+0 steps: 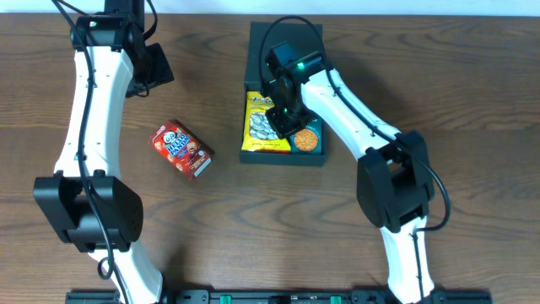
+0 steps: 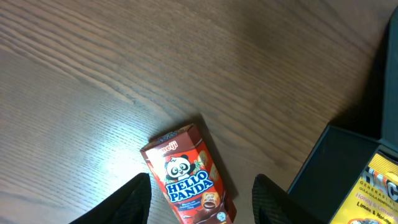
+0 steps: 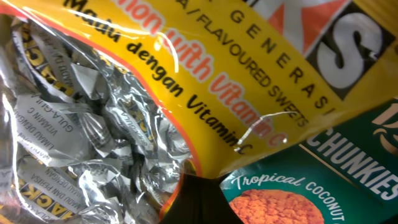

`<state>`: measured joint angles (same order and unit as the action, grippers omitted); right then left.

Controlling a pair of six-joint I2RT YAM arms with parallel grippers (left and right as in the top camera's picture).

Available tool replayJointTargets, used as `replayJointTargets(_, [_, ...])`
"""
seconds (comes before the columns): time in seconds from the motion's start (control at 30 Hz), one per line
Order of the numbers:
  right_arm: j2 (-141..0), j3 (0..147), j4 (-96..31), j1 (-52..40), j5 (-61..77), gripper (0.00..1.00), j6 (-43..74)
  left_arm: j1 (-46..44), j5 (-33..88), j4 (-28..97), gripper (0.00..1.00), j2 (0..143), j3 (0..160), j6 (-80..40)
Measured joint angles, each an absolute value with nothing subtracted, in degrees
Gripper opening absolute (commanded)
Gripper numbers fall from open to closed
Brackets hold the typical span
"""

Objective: Pack container

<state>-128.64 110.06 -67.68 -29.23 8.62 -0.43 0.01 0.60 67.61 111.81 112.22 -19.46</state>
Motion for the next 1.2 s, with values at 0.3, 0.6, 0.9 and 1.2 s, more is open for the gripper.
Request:
replayJointTargets(0.3, [-128.6, 110.9, -68.9, -25.2, 9.9, 0.01, -0.4, 0.0, 0.6, 71.0, 0.54, 111.8, 112.2, -19.5])
replayJointTargets(0.6, [-125.5, 122.4, -73.2, -17.0, 10.1, 0.18, -0.8, 0.0, 5.0, 69.7, 0.77, 111.8, 105.7, -23.9])
replayJointTargets(0.9, [-120.8, 124.2, -73.6, -12.5, 10.5, 0.67, -1.1, 0.0, 9.2, 63.2, 0.81, 111.8, 88.8, -38.2])
replayJointTargets(1.2, [-120.8, 124.2, -73.6, -9.3, 10.5, 0.77, -1.1, 0.0, 11.9, 55.4, 0.9, 111.9, 79.3, -49.2])
